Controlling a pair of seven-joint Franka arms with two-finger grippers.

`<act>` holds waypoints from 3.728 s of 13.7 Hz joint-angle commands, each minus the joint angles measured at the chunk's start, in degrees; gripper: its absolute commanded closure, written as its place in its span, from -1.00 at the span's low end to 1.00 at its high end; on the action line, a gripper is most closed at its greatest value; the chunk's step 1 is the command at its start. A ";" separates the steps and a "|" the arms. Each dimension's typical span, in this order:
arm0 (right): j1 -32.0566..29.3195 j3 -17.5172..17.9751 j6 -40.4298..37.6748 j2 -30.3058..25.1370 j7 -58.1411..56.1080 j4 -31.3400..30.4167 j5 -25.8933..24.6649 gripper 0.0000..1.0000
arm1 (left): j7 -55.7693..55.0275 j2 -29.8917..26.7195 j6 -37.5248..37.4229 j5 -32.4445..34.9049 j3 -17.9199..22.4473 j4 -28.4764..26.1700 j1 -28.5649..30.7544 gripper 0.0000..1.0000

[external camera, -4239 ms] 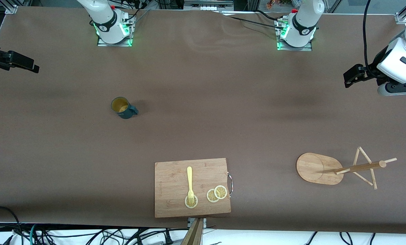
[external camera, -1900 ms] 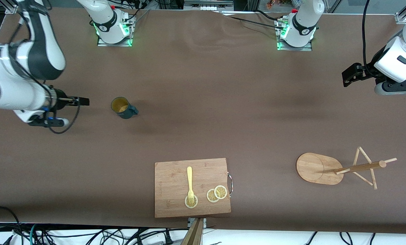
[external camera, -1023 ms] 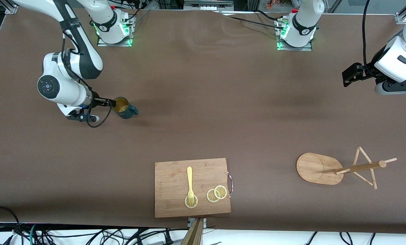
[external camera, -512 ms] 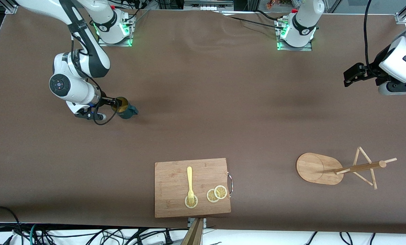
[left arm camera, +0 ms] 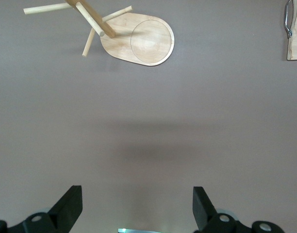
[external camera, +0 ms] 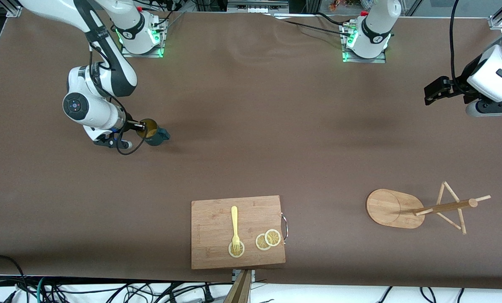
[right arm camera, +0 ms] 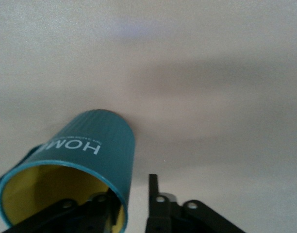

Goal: Pass cup and hang on rack
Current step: 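Carry the teal mug with the right gripper toward the table middle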

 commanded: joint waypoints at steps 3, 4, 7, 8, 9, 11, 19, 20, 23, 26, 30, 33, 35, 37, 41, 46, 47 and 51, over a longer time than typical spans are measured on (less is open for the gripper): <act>0.46 0.58 0.03 1.19 0.61 3.26 -0.07 1.00 | 1.46 0.06 -1.27 -1.13 -0.30 0.55 0.62 -1.00; 1.68 0.58 -0.06 1.28 0.53 5.10 0.02 1.00 | 1.46 0.06 -1.27 -1.13 -0.21 0.64 0.62 -1.00; 6.33 0.49 -3.82 4.78 0.26 13.70 0.02 1.00 | 1.46 0.06 -1.18 -1.13 -0.30 0.64 0.62 -1.00; 8.44 0.49 -5.58 6.62 0.35 17.47 0.02 1.00 | 1.46 0.06 -1.18 -1.13 -0.30 0.73 0.62 -1.00; 10.46 0.49 -7.16 8.73 1.05 21.08 0.02 1.00 | 1.46 0.06 -1.18 -1.13 -0.30 0.73 0.62 -1.00; 16.25 0.49 -8.32 13.21 11.80 27.94 0.19 1.00 | 1.46 0.06 -1.18 -1.13 -0.21 0.73 0.62 -1.00; 36.57 0.14 -7.80 30.72 40.61 53.35 -0.42 1.00 | 1.46 0.15 -1.18 -0.87 -0.21 0.73 0.62 -1.00; 38.15 0.14 -7.71 31.42 40.60 54.94 -0.51 1.00 | 1.46 0.15 -1.18 -0.87 -0.30 0.73 0.54 -1.00; 41.68 0.14 -7.53 34.06 40.69 58.11 -0.60 1.00 | 1.46 0.15 -1.18 -0.87 -0.30 0.64 0.62 -1.00; 44.22 0.32 -8.06 34.77 40.69 58.29 0.02 1.00 | 1.46 0.15 -1.18 -0.78 -0.21 0.64 0.54 -1.00; 47.74 0.32 -8.50 35.03 40.78 58.12 0.98 1.00 | 1.46 0.23 -1.01 -0.52 -0.30 0.82 0.54 -1.00; 47.92 0.32 -9.64 35.38 40.78 58.12 0.98 1.00 | 1.46 0.32 -0.83 -0.43 -0.30 0.90 0.54 -1.00; 47.92 0.32 -9.73 35.30 40.52 58.12 0.46 -0.98 | 1.46 0.32 -0.92 -0.52 -0.30 0.90 0.54 -1.00; 47.49 0.32 -10.86 35.03 40.34 58.38 0.63 -1.00 | 1.46 0.32 -0.92 -0.52 -0.30 0.82 0.54 -1.00; 47.22 -0.03 -19.97 34.68 40.25 64.33 0.55 -1.00 | 1.46 0.41 -0.92 -0.52 -0.21 0.99 0.62 -1.00; 43.28 -0.73 -33.97 29.86 31.77 68.58 -0.33 -1.00 | 1.46 0.58 -0.22 0.53 0.05 1.17 0.36 -1.00; 41.35 -0.82 -36.86 28.71 28.51 68.58 -0.51 -1.00 | 1.46 0.58 -0.22 1.23 -0.04 1.17 0.36 -1.00; 33.09 -1.44 -45.22 22.12 16.39 68.58 -6.98 -1.00 | 1.46 0.58 -0.39 1.85 -0.13 1.08 0.10 -1.00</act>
